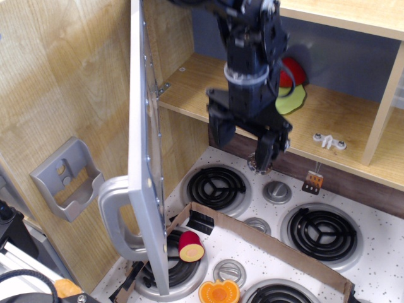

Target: Close microwave

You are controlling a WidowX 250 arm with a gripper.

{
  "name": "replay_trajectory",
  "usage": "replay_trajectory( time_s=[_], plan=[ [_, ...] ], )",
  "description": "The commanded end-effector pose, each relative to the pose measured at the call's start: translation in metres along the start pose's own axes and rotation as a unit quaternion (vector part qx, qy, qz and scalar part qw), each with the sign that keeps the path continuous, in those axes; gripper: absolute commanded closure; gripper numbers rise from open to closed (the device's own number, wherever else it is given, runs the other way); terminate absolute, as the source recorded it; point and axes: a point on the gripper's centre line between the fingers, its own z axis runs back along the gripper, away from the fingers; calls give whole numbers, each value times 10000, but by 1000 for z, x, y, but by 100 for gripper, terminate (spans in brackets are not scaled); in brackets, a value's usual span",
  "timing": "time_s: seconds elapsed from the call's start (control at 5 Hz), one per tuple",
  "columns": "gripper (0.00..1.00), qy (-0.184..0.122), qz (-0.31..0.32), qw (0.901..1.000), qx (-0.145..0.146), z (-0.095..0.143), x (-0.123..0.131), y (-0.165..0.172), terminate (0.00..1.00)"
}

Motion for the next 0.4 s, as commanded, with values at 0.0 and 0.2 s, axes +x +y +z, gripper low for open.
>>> replay_trajectory(
  time_s=[0.0, 0.2],
  plan=[
    [0, -49, -412, 9985, 367, 60, -6, 9, 0],
    [0, 7, -525, 9974, 485, 89, -16, 13, 0]
  ],
)
